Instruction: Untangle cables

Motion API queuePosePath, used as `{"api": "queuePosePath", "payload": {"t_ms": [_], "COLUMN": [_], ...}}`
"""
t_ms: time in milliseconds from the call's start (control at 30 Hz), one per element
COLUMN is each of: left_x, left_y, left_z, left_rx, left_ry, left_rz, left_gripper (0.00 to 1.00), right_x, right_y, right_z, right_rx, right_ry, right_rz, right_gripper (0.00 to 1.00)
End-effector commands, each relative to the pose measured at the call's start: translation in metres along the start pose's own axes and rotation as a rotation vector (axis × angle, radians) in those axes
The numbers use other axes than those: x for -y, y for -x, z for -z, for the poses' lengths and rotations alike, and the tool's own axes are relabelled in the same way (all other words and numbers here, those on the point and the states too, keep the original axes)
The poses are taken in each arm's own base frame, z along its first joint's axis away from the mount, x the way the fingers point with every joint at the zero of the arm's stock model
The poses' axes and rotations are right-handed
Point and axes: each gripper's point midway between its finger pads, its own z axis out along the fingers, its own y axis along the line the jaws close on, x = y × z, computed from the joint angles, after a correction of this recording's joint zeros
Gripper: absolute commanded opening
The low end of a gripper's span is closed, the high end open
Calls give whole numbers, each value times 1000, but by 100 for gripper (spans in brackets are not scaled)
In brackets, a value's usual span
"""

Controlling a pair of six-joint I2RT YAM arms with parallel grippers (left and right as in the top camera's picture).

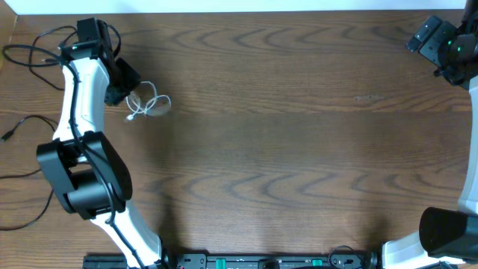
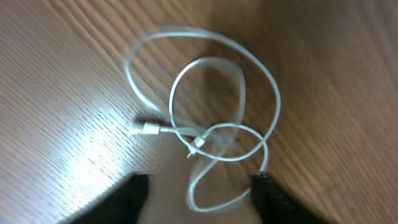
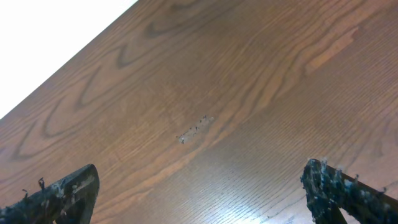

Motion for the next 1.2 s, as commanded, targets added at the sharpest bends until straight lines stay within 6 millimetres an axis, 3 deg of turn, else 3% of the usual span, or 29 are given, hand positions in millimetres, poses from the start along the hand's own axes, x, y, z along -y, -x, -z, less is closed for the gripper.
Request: {"api": "queuePosePath", "payload": {"t_ms": [0, 100, 233, 433, 567, 733, 900, 1067, 1167], "left_x": [0, 1, 7, 18, 20, 15, 12, 12, 12], "left_y": [-4, 1, 9, 27, 31, 25, 21, 21, 21], "left_z": [-5, 1, 24, 99, 173, 225, 242, 242, 242], "left_rx": [-22, -3, 49, 221, 380, 481, 515, 513, 513], "left_ry": [-4, -16, -48, -154, -252, -314, -335, -334, -334], "left_rz": [-7, -51, -80, -79, -77, -76, -75, -75, -75], "left_gripper": [80, 93, 95, 97, 97, 98, 98, 98, 98], "right_x": [2, 2, 2, 2, 2, -1, -23, -55, -54], "right_y": [2, 2, 2, 2, 2, 2, -9, -29, -37], "right_z": [2, 2, 2, 2, 2, 2, 4, 24, 42], "right_rx": [9, 9, 9, 9, 9, 6, -66, -147, -152], "right_ry": [-5, -5, -5, -6, -5, 10, 137, 350, 371], "right_rz": [-17, -17, -17, -17, -17, -35, -62, 100, 128], "right_gripper": [99, 99, 99, 99, 99, 99, 99, 99, 99]}}
